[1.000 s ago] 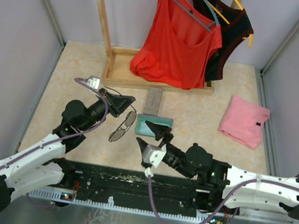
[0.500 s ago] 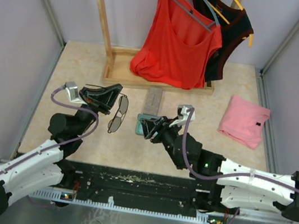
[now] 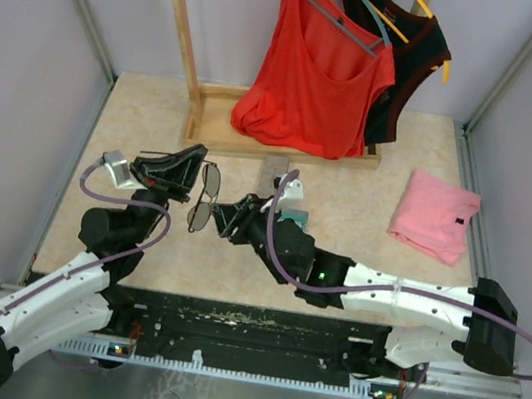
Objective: Organize the sunglasses
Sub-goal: Fold the sunglasses.
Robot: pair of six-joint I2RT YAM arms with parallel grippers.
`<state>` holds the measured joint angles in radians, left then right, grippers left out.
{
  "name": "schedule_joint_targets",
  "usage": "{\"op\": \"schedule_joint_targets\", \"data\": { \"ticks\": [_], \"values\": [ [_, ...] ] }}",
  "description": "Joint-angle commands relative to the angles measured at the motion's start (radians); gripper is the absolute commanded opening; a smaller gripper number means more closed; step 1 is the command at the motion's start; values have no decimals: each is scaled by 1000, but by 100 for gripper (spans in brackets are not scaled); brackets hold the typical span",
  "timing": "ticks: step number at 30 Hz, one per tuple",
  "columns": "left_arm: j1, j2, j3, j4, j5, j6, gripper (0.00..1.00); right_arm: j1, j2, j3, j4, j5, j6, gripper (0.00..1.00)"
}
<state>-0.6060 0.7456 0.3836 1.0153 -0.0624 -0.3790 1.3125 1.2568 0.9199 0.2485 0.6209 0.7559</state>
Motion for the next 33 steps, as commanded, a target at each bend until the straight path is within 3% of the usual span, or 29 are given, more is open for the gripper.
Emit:
{"op": "schedule_joint_targets", "data": {
  "ticks": [1,22,33],
  "values": [
    [0,-12,1,37,-10,21,0,-6,23,71,118,-70,2,41],
    [0,-25,-4,29,-15,25,0,-12,80,103,103,-30,-10,27],
    [0,-34,-5,23,-22,30,0,-13,91,106,106,-26,-10,26]
  ]
}}
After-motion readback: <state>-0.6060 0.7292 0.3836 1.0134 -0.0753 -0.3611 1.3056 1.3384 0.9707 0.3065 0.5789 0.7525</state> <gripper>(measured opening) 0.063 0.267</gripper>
